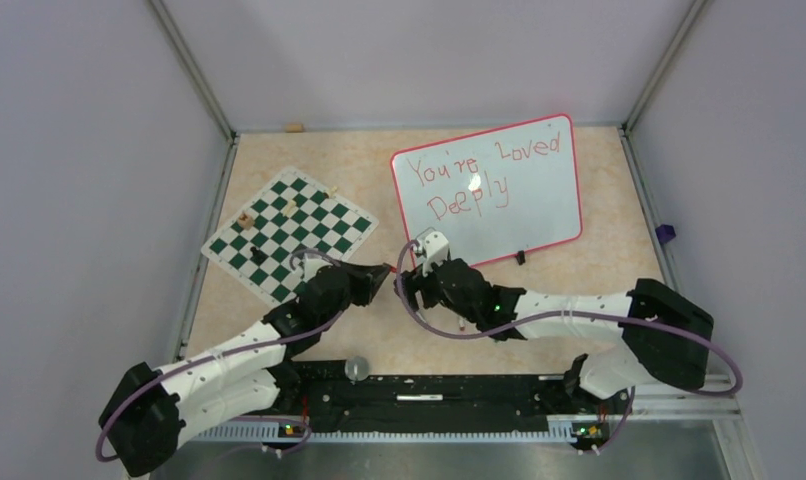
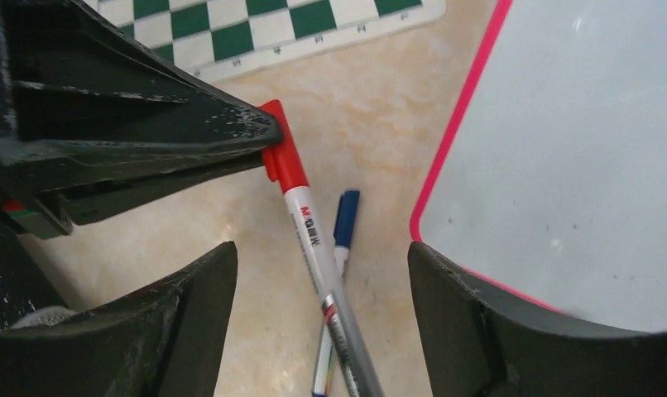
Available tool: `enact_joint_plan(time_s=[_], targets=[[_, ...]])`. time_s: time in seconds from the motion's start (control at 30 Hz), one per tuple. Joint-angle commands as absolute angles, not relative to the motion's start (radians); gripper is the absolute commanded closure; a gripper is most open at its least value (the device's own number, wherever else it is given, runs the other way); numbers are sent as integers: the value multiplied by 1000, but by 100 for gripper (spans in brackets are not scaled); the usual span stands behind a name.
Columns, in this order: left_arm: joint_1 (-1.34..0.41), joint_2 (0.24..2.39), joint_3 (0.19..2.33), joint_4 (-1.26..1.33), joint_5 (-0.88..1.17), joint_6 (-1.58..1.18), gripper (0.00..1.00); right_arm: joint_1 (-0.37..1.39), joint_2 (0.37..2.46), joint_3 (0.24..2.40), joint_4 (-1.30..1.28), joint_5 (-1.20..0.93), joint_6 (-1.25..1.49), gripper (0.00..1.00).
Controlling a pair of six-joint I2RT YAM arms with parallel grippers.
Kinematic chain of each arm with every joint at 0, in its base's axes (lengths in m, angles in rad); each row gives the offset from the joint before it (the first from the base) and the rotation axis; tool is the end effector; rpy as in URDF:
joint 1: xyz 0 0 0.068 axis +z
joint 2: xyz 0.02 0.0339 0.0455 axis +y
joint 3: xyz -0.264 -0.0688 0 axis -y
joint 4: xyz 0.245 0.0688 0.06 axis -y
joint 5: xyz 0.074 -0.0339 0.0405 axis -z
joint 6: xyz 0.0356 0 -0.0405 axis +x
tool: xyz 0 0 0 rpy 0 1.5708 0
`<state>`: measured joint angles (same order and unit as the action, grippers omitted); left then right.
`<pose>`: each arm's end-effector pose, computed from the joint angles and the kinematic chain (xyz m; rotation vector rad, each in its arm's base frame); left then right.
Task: Write a sentence on the whiteboard
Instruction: Insert the whiteboard marker without the cap into the pen cap, then put down the whiteboard marker at the center of the board.
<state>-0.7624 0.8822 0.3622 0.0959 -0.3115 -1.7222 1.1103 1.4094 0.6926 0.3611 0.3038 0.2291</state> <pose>0.1471 -0.1254 0.2033 -1.2175 1.8545 -1.2371 0.1442 0.2666 0.2207 -0.6427 1.8487 0.6064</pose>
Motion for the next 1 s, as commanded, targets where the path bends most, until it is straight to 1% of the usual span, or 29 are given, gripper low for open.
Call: enact_joint_plan(time_s=[0.0,0.13,0.3,0.4,0.53,0.57,0.6,0.67,0.73,0.77,0.83,0.97], targets=[[-795,868,344,44,-196,-1607,100,1085,1314,667,355,260,348,22],[-775,906,366,-29,-235,-1496,100,1070,1242,706,186,222,352,21],[-749,967,403,-100,-250,-1377,100,1040,1181,721,51,170,360,20],[-728,993,425,-106,-236,-1293,100,1026,1125,692,22,212,364,21],[-697,1013,503,-207,-269,-1149,100,964,1044,665,-43,268,373,23],[-691,1014,516,-209,-262,-1100,95,917,1032,674,-88,281,391,24],[-688,1015,532,-218,-257,-1059,81,871,1025,686,-134,283,403,25],[-684,1020,572,-282,-272,-1018,56,785,1001,696,-205,269,415,25],[-680,1025,605,-338,-279,-977,41,720,939,681,-250,287,417,25],[-679,1024,620,-363,-283,-962,35,696,911,669,-261,314,414,25],[-678,1022,635,-376,-267,-917,28,662,849,649,-284,393,405,25],[-675,1009,642,-359,-263,-869,25,625,810,626,-316,595,376,23]])
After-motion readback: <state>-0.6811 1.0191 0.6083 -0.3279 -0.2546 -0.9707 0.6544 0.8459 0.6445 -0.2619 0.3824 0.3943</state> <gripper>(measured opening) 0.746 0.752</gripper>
